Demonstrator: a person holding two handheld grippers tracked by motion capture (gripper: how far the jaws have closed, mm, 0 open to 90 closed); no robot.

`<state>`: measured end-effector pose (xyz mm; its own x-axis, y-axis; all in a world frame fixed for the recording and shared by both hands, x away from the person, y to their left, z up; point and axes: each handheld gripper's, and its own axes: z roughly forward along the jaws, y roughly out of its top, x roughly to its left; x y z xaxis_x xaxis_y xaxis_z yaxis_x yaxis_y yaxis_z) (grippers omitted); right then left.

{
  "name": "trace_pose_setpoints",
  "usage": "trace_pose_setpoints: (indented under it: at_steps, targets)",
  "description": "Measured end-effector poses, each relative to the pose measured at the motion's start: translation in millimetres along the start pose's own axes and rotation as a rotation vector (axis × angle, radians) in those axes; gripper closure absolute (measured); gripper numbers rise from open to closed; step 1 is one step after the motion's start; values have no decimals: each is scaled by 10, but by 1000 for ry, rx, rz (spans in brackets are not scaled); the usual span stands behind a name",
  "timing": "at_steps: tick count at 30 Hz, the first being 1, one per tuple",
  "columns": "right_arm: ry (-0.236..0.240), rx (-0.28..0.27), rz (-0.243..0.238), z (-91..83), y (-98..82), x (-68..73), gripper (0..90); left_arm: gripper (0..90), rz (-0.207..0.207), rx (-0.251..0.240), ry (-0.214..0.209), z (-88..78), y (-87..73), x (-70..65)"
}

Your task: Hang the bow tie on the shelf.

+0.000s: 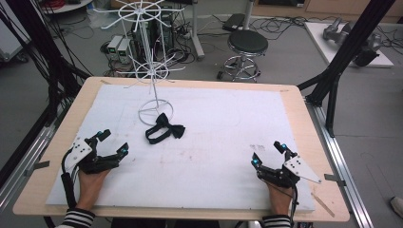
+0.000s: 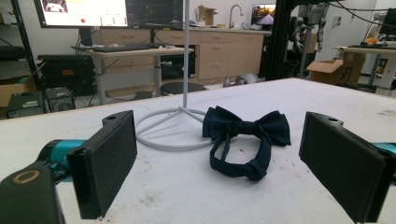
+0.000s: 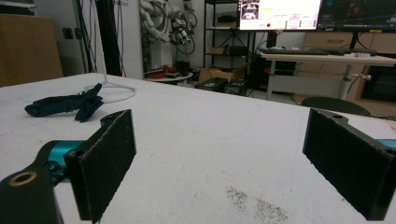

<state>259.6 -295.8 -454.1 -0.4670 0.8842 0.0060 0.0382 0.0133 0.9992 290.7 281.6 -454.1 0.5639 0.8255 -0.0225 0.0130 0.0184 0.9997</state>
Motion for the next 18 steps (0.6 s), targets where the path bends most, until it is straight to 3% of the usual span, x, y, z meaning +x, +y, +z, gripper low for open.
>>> trace_pose_setpoints:
  at_steps: [18]
  targets:
    - [-1, -1, -2, -1, -1, 4, 86, 118, -25, 33, 1, 28, 16, 26]
